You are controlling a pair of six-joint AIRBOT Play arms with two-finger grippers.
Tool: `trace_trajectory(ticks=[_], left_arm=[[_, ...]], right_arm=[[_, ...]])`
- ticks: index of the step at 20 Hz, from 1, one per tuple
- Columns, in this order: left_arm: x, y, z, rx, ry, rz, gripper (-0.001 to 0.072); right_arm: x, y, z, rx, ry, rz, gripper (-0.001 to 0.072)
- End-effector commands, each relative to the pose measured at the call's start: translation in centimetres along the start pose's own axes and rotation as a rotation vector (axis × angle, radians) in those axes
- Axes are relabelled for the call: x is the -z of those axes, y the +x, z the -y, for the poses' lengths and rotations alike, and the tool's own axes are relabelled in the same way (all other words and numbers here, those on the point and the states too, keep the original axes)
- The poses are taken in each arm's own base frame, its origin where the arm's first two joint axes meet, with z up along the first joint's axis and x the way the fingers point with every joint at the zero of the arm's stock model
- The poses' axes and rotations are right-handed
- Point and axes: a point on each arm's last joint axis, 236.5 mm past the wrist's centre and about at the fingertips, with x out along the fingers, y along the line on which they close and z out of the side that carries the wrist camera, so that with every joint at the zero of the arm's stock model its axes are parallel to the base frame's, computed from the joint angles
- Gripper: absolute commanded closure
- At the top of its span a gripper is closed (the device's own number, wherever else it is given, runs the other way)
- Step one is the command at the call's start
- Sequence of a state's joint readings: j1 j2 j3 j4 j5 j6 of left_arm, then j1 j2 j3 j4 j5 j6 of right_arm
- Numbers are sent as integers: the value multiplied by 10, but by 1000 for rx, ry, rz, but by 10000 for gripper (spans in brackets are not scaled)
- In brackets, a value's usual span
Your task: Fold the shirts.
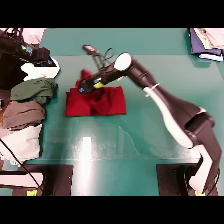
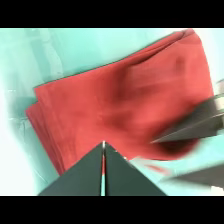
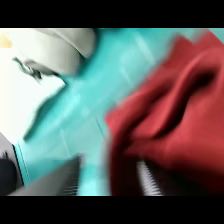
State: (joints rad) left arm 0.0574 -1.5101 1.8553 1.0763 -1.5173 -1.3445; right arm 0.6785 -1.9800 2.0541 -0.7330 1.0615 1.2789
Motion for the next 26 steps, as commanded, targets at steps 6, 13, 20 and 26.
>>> trace_trajectory(ticks=[6, 13, 20, 26], left_arm=[[8, -7, -1, -4, 1, -22, 685], [10, -7, 0, 0, 0, -32, 685], [10, -7, 1, 3, 0, -30, 685], [12, -7, 1, 5, 8, -41, 685]], right_arm=[[23, -44, 14, 11, 60, -26, 217], [131, -159, 158, 240, 484, -65, -8], [148, -109, 196, 155, 662, -51, 24], [114, -41, 167, -3, 629, -53, 157]])
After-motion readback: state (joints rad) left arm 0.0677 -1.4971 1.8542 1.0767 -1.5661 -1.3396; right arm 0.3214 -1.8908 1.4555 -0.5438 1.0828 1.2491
